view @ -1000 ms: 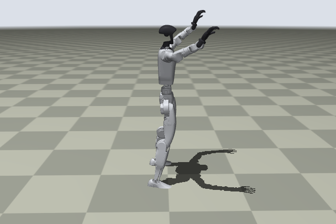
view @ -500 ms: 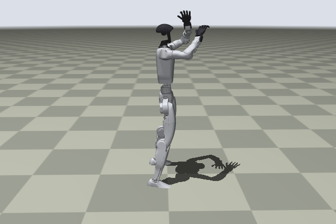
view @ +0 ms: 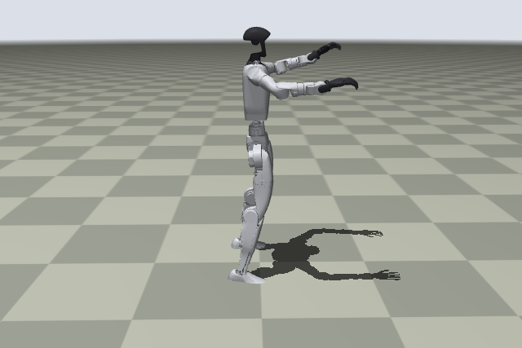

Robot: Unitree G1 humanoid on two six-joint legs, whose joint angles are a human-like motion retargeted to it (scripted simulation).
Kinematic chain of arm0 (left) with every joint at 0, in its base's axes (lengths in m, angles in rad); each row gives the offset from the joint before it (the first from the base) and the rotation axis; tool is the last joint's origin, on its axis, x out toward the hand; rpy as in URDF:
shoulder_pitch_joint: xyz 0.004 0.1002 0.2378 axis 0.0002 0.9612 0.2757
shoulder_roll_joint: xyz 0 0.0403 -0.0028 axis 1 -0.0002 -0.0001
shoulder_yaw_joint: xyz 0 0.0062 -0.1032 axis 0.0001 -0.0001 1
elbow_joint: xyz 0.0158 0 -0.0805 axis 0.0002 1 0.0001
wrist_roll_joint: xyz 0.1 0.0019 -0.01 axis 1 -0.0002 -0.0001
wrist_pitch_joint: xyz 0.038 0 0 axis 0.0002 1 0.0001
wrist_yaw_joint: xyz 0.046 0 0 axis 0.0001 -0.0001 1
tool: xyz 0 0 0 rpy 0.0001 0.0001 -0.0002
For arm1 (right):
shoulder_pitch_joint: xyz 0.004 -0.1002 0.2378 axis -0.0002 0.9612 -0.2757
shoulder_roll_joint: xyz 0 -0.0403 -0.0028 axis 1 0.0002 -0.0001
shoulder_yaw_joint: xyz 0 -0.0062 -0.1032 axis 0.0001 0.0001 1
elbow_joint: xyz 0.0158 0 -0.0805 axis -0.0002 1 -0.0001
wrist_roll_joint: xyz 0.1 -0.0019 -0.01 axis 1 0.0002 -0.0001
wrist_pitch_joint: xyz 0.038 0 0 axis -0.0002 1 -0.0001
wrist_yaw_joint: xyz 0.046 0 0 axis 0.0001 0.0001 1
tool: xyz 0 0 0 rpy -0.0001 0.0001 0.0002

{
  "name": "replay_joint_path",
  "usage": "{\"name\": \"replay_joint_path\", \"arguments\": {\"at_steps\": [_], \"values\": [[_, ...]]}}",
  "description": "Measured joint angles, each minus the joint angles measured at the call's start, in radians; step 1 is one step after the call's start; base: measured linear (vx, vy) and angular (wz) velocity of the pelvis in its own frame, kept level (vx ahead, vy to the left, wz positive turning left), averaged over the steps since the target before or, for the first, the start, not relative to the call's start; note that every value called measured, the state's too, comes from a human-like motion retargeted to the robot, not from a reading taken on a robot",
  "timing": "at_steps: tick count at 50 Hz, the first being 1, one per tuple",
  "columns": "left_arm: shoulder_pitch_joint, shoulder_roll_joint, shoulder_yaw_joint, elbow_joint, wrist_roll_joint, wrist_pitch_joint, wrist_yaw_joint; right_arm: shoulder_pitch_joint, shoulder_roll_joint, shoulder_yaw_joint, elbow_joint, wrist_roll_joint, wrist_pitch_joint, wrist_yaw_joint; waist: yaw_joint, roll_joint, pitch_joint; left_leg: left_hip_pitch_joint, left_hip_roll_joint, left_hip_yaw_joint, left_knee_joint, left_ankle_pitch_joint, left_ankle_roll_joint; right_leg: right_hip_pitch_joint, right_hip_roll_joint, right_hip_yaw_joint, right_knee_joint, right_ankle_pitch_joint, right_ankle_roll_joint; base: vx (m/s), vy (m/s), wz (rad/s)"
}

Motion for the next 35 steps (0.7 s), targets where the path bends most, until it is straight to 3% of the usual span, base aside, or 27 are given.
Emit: {"name": "replay_joint_path", "arguments": {"at_steps": [5,10,17,23,30,35], "values": [[-0.022,0.288,0.096,-0.010,0.204,0.010,0.154,0.080,-0.306,-0.225,-0.015,-0.010,0.007,-0.163,0.000,0.013,0.013,0.028,0.010,-0.003,-0.073,0.026,-0.025,-0.004,0.016,-0.001,-0.013,0.013,0.017,0.00,0.00,0.00],[-0.115,0.496,0.123,0.003,0.302,0.022,0.206,0.037,-0.547,-0.346,-0.019,-0.056,0.024,-0.212,-0.006,0.030,0.015,0.013,0.034,0.007,-0.056,0.019,-0.048,-0.007,0.040,-0.002,-0.027,0.023,0.017,0.00,0.00,0.00],[-0.241,0.555,0.053,0.041,0.423,0.033,0.217,-0.056,-0.670,-0.269,-0.066,-0.150,0.015,-0.188,-0.012,0.037,0.009,-0.008,0.046,0.012,-0.018,0.001,-0.060,-0.008,0.050,-0.004,-0.032,0.023,0.017,0.00,0.00,0.00],[-0.265,0.425,-0.106,0.061,0.506,0.023,0.186,-0.042,-0.493,-0.089,-0.148,-0.252,-0.008,-0.141,-0.041,0.023,-0.005,0.017,0.036,-0.002,-0.051,0.008,-0.051,0.003,0.040,-0.011,-0.022,0.012,0.017,0.00,0.00,0.00],[-0.102,0.120,-0.152,-0.042,0.416,-0.017,0.052,0.038,-0.051,0.059,-0.203,-0.309,-0.032,-0.020,-0.070,0.006,-0.019,0.030,0.001,-0.022,-0.044,0.002,-0.018,0.020,0.002,-0.019,0.003,-0.014,0.015,0.00,0.00,0.00],[-0.198,-0.050,-0.165,-0.261,0.315,-0.044,0.124,-0.072,0.262,0.104,-0.264,-0.330,-0.017,-0.049,-0.077,0.014,-0.030,0.032,0.007,-0.018,-0.056,0.008,-0.018,0.006,0.010,-0.006,0.008,-0.013,0.006,0.00,0.00,-0.04]]}}
